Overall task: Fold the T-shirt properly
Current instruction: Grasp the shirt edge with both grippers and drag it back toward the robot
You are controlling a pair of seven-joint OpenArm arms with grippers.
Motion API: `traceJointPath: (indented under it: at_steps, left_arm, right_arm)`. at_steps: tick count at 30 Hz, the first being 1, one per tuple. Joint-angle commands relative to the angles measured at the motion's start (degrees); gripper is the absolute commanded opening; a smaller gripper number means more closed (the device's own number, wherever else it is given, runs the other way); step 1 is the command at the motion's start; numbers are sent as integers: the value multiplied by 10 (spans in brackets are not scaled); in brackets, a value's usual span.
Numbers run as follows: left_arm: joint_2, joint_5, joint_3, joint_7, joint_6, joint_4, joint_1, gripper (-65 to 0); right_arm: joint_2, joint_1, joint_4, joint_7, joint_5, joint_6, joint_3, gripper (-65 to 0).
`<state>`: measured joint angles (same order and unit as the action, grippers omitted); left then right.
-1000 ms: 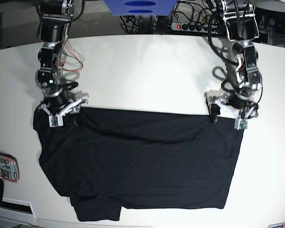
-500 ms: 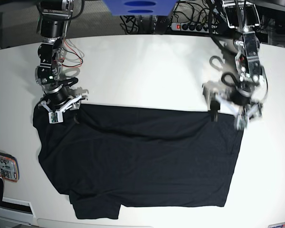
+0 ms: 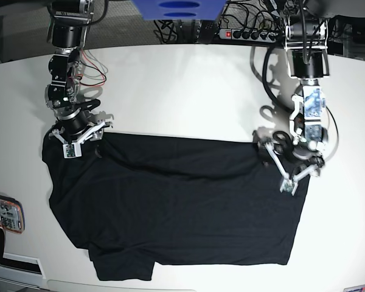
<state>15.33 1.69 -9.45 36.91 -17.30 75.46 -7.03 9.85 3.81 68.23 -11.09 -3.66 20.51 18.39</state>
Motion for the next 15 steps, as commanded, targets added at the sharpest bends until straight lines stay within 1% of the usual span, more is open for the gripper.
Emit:
traceJointPath:
  at_steps: [1, 3, 5, 6, 10, 15]
  left_arm:
    - [9, 15, 4, -13, 0, -14, -8, 0]
    - [8, 13, 11, -43, 0, -60, -8, 0]
    - [8, 11, 10, -47, 0, -88, -6, 0]
    - [8, 11, 9, -49, 0, -90, -3, 0]
    - [8, 11, 7, -85, 0, -88, 37, 0]
    - [8, 10, 6, -90, 0, -88, 78, 0]
  right_arm:
    - [4, 9, 2, -42, -30, 3, -2, -303]
    - [4, 21, 7, -42, -30, 3, -1, -303]
    - [4, 25, 16, -42, -30, 3, -2, -303]
    - [4, 26, 21, -42, -30, 3, -2, -303]
    - [4, 33, 30, -43, -30, 3, -1, -303]
    - [4, 50, 41, -43, -30, 3, -2, -303]
